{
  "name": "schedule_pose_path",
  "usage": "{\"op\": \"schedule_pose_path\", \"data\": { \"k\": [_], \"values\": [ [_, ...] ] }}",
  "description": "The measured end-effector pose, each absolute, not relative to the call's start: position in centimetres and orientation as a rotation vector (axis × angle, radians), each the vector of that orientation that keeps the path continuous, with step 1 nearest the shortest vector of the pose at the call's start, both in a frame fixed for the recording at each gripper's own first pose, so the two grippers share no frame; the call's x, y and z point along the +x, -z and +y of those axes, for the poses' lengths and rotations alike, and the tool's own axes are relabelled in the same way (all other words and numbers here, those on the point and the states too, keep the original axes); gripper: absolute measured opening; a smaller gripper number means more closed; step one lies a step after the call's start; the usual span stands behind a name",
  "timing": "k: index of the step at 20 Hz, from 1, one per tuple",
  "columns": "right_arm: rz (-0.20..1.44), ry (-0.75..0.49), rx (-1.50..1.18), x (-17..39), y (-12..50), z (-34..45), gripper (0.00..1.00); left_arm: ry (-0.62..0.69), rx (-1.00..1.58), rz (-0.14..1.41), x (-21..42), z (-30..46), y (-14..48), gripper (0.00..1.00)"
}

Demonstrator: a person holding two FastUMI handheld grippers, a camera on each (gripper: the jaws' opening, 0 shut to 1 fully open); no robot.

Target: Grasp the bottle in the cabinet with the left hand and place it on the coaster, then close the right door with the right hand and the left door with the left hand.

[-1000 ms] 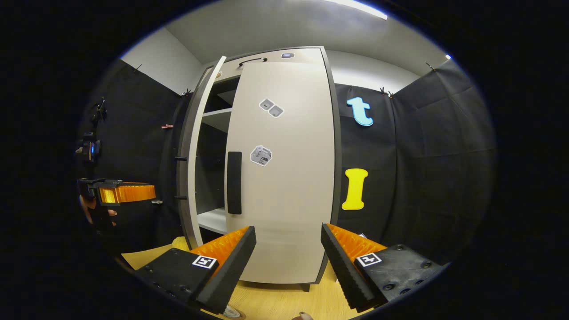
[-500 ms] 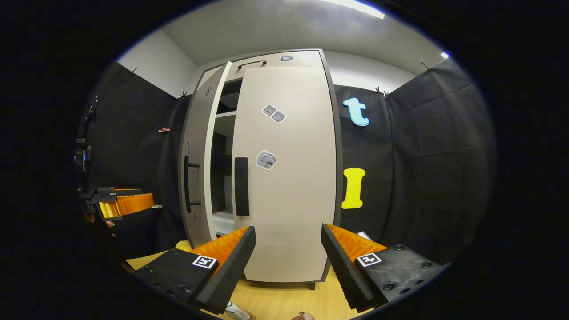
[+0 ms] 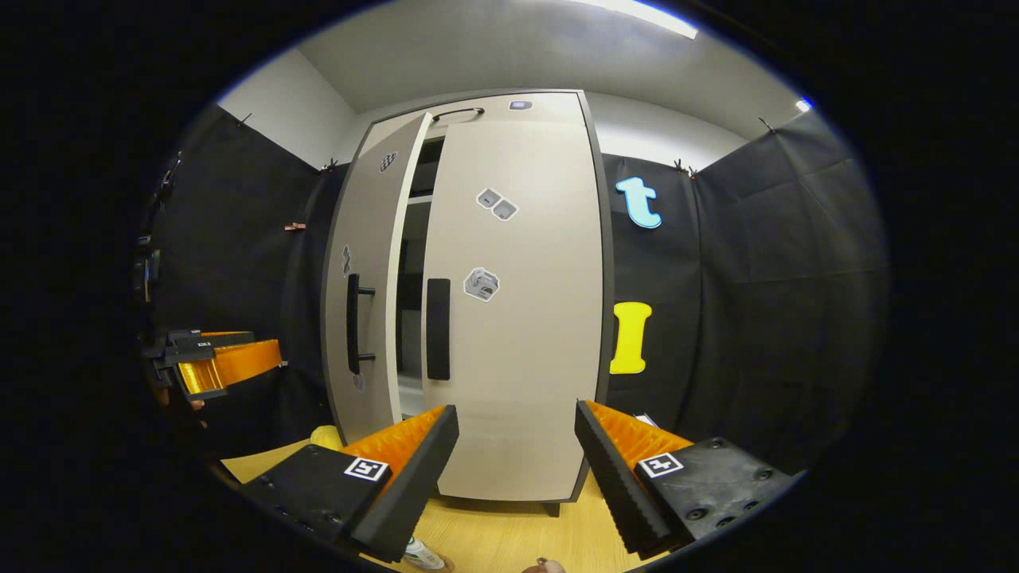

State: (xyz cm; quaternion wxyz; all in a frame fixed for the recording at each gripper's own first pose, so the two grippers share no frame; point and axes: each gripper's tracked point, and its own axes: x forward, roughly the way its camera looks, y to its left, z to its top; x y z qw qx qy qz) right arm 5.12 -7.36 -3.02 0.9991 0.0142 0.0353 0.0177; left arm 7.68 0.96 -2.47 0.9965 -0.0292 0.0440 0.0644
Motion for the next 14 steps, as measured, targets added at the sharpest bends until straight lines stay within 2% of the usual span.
{"op": "schedule_pose_path", "data": {
  "k": [14],
  "values": [
    [0.045, 0.007, 0.066, 5.6, 2.2, -7.2, 0.98, -0.100, -0.077, 0.094, 7.6, -0.5, 3.1, 0.95]
  ]
}}
